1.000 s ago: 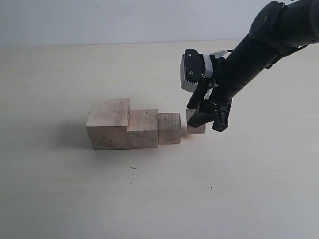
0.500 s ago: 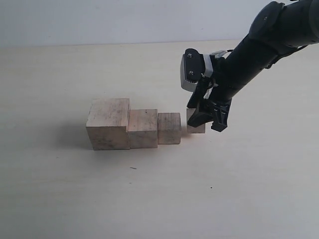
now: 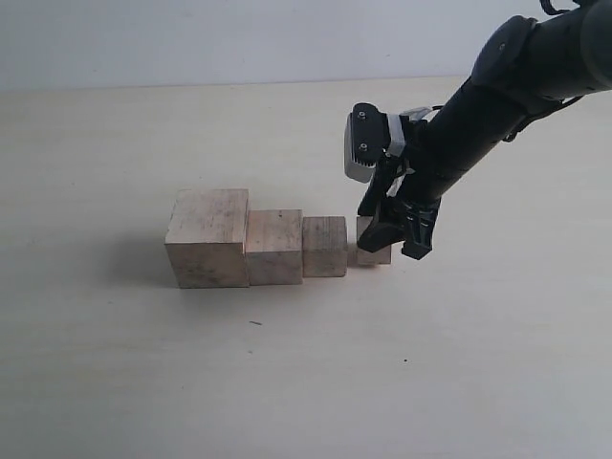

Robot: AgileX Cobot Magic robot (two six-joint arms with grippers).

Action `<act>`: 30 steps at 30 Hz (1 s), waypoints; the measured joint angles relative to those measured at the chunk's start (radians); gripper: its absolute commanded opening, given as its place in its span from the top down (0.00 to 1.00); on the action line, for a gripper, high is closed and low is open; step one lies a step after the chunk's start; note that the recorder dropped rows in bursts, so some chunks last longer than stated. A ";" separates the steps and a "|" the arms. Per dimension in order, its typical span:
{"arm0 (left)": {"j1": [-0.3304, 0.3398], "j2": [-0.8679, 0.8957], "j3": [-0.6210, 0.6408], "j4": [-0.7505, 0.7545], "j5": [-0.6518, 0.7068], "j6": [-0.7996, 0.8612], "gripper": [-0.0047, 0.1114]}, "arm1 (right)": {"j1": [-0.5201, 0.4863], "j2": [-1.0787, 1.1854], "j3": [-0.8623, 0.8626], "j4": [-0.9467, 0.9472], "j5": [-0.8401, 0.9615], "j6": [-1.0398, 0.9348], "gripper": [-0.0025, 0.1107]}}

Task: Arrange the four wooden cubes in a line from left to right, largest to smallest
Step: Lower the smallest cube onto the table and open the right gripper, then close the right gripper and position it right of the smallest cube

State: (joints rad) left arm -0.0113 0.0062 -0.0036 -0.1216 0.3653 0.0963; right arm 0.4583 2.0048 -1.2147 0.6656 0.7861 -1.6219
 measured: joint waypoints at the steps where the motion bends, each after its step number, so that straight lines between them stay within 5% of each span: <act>1: 0.000 0.000 0.000 0.000 0.000 0.000 0.96 | 0.000 0.000 0.000 0.000 0.000 0.000 0.70; 10: 0.000 0.000 0.000 0.000 0.000 0.000 0.96 | 0.000 0.000 0.000 0.006 0.000 0.002 0.46; 24: 0.000 0.000 0.000 0.000 0.000 0.000 0.96 | 0.000 -0.064 0.000 0.032 -0.015 0.043 0.44; 30: 0.000 0.000 0.000 0.000 0.000 0.000 0.96 | 0.000 -0.148 0.000 -0.144 -0.127 0.347 0.47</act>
State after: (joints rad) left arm -0.0113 0.0062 -0.0036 -0.1216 0.3653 0.0963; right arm 0.4583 1.8563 -1.2147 0.5211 0.6590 -1.2744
